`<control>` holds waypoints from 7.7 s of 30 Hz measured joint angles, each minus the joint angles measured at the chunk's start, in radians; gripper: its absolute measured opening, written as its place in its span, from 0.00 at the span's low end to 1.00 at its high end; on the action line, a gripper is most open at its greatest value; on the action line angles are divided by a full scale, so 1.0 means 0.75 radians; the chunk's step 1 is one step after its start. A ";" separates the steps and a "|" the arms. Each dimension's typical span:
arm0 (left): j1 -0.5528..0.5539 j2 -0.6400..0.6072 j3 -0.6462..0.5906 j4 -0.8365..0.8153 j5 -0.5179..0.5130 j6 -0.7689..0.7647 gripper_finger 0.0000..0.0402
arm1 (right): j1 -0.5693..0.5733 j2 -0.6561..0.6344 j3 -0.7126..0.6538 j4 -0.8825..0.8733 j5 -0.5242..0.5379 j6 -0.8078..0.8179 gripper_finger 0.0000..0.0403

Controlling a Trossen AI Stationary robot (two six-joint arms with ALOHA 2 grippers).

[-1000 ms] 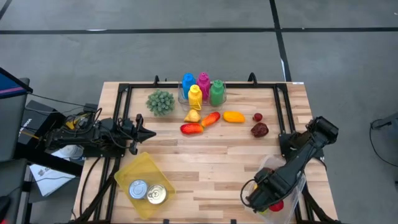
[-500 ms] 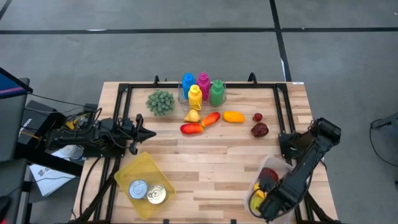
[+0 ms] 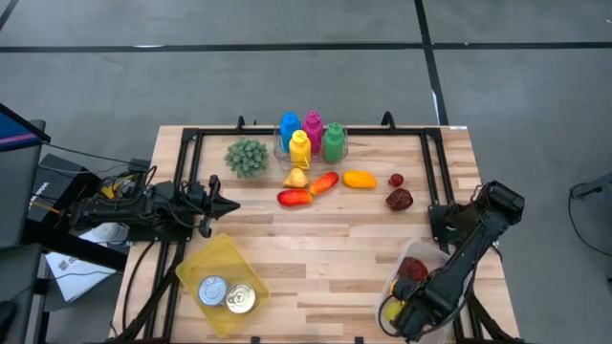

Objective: Pick & Place Food Item
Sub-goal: Put the red tomato into the white bin, then put the red pomegranate into the white bin, then put the dark red apple into the white bin

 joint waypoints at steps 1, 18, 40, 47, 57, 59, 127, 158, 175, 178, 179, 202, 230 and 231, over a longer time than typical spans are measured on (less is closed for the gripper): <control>0.000 0.000 0.000 0.000 0.000 0.000 0.00 | 0.000 0.000 -0.004 0.030 0.018 0.000 0.00; 0.000 0.000 0.000 0.000 0.000 0.000 0.00 | -0.023 -0.141 -0.068 0.096 0.036 0.031 0.00; 0.000 0.000 0.000 0.000 0.000 0.000 0.00 | -0.766 -0.505 0.079 -0.084 0.656 -0.625 0.69; 0.000 0.000 0.000 0.000 0.000 0.000 0.00 | -1.169 -0.397 0.072 -0.437 0.663 -0.560 0.96; -0.001 0.000 0.000 0.000 0.000 0.000 0.00 | -1.550 -0.338 -0.195 -0.155 0.737 -0.672 0.95; -0.001 0.000 0.000 0.000 0.000 0.000 0.00 | -1.617 -0.338 -0.265 -0.094 0.739 -0.670 0.95; 0.000 0.000 0.000 0.000 0.000 0.000 0.00 | -1.662 -0.365 -0.788 0.554 0.939 -0.418 0.36; 0.000 0.000 0.000 0.000 0.000 0.000 0.00 | -0.160 -0.870 -0.401 0.342 0.331 0.385 0.37; 0.000 0.000 0.000 0.000 0.000 0.000 0.00 | 0.024 -0.593 -0.401 0.489 0.074 0.564 0.39; -0.001 0.000 0.000 0.000 0.000 0.000 0.00 | 0.015 -0.556 -0.401 0.508 0.056 0.551 0.39; 0.000 0.000 0.000 0.000 0.000 0.000 0.00 | 0.014 -0.545 -0.401 0.514 0.056 0.551 0.39; 0.000 0.000 0.000 0.000 0.000 0.000 0.00 | 0.005 -0.340 -0.401 0.574 -0.070 0.411 0.49; -0.001 0.000 0.000 0.000 0.000 0.000 0.00 | -0.448 -0.659 -0.402 1.061 0.109 -0.062 0.45; 0.000 0.000 0.000 0.000 0.000 0.000 0.00 | -0.501 -0.677 -0.402 1.084 0.149 -0.122 0.46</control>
